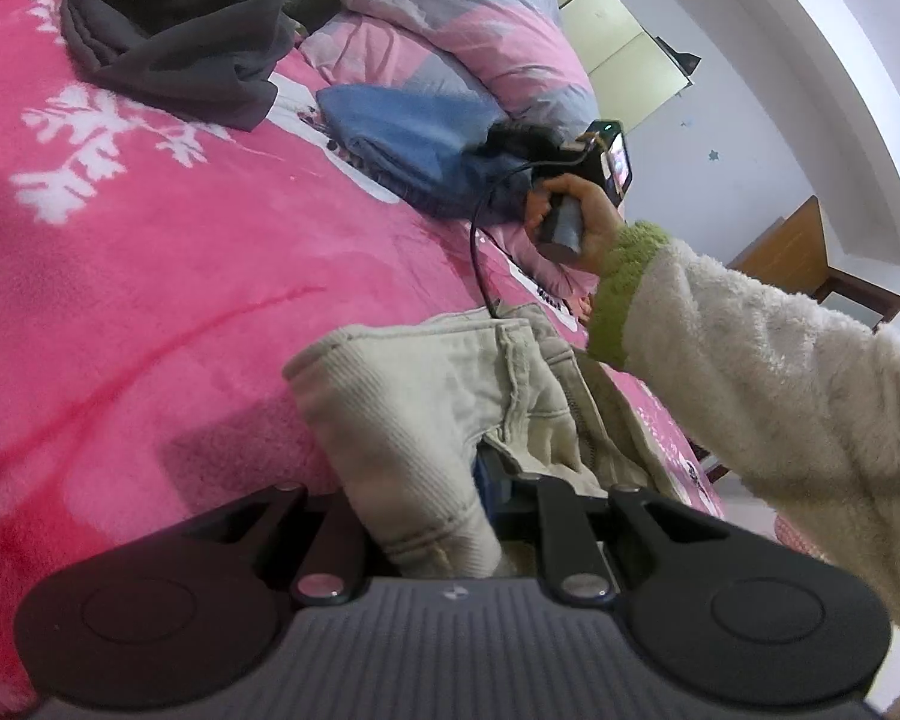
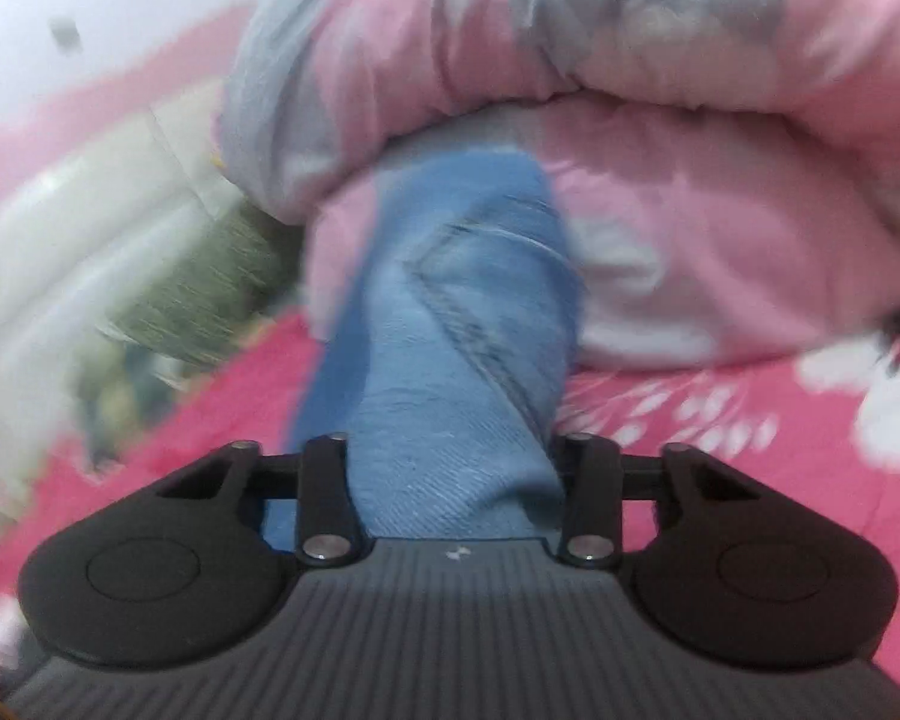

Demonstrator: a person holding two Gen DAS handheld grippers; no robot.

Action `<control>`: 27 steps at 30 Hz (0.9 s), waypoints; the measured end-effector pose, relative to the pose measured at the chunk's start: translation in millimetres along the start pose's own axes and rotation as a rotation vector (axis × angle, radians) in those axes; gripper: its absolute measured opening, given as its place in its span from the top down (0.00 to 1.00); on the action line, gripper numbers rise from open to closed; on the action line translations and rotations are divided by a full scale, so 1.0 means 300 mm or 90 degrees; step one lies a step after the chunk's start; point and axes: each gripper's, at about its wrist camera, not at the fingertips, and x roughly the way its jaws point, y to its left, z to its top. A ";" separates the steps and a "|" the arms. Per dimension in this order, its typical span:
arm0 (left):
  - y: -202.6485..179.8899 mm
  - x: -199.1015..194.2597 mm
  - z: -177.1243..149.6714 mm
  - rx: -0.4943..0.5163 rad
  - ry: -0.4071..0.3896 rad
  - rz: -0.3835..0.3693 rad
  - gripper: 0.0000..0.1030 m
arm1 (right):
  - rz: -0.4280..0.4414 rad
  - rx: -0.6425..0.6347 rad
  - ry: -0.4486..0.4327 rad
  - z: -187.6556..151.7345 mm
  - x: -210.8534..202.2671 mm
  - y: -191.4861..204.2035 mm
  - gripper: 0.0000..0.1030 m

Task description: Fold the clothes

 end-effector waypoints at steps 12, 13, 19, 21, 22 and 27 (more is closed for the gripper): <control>0.016 -0.010 0.003 -0.023 0.004 -0.016 0.84 | 0.152 -0.038 0.234 -0.108 -0.547 -0.277 0.11; 0.016 -0.010 0.002 -0.024 0.003 -0.016 0.84 | 0.141 -0.052 0.264 -0.152 -0.561 -0.283 0.08; -0.006 -0.008 -0.008 0.005 -0.009 0.007 0.86 | 0.008 -0.046 0.326 -0.444 -0.569 -0.329 0.08; -0.019 -0.014 -0.010 0.015 -0.020 0.026 0.94 | -0.007 -0.073 0.300 -0.475 -0.591 -0.288 0.39; -0.022 -0.022 -0.001 0.010 -0.033 0.036 0.94 | -0.014 -0.092 0.286 -0.483 -0.604 -0.263 0.76; -0.035 -0.068 0.067 0.006 -0.101 0.086 0.95 | 0.016 -0.134 0.194 -0.391 -0.574 -0.129 0.92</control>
